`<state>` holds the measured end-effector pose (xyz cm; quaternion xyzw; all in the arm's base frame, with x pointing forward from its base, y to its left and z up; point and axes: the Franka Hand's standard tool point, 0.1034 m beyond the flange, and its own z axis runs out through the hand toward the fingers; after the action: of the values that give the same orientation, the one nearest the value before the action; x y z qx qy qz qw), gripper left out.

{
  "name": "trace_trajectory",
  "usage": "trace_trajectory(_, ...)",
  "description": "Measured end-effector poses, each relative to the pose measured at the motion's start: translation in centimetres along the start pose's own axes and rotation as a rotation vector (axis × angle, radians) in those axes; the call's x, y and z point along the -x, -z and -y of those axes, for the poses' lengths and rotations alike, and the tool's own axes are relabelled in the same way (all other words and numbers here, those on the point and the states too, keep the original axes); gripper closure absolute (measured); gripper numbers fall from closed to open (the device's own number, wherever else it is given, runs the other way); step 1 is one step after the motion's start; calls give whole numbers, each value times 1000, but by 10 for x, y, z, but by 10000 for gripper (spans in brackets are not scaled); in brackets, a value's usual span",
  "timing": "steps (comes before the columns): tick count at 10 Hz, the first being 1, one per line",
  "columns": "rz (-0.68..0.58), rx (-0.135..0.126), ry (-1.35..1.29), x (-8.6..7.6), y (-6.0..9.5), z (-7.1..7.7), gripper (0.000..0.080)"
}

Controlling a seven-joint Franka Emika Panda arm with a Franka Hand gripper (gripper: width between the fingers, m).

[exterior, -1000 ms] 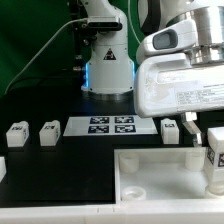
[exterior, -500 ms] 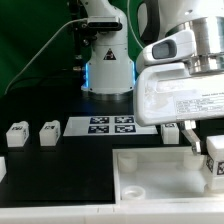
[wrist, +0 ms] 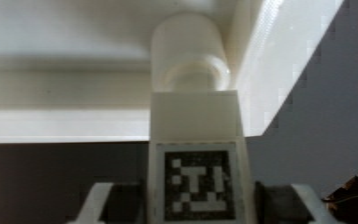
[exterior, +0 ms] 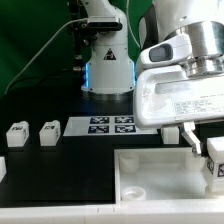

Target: Assemble one leg

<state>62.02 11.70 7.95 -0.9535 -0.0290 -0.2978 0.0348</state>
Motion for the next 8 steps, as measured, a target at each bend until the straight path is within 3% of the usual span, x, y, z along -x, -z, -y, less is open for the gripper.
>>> trace_trajectory(5, 1, 1, 12, 1, 0, 0, 480)
trace_trajectory(6, 1, 1, 14, 1, 0, 0, 305)
trace_trajectory(7, 1, 1, 18, 1, 0, 0, 305)
trace_trajectory(8, 1, 1, 22, 1, 0, 0, 180)
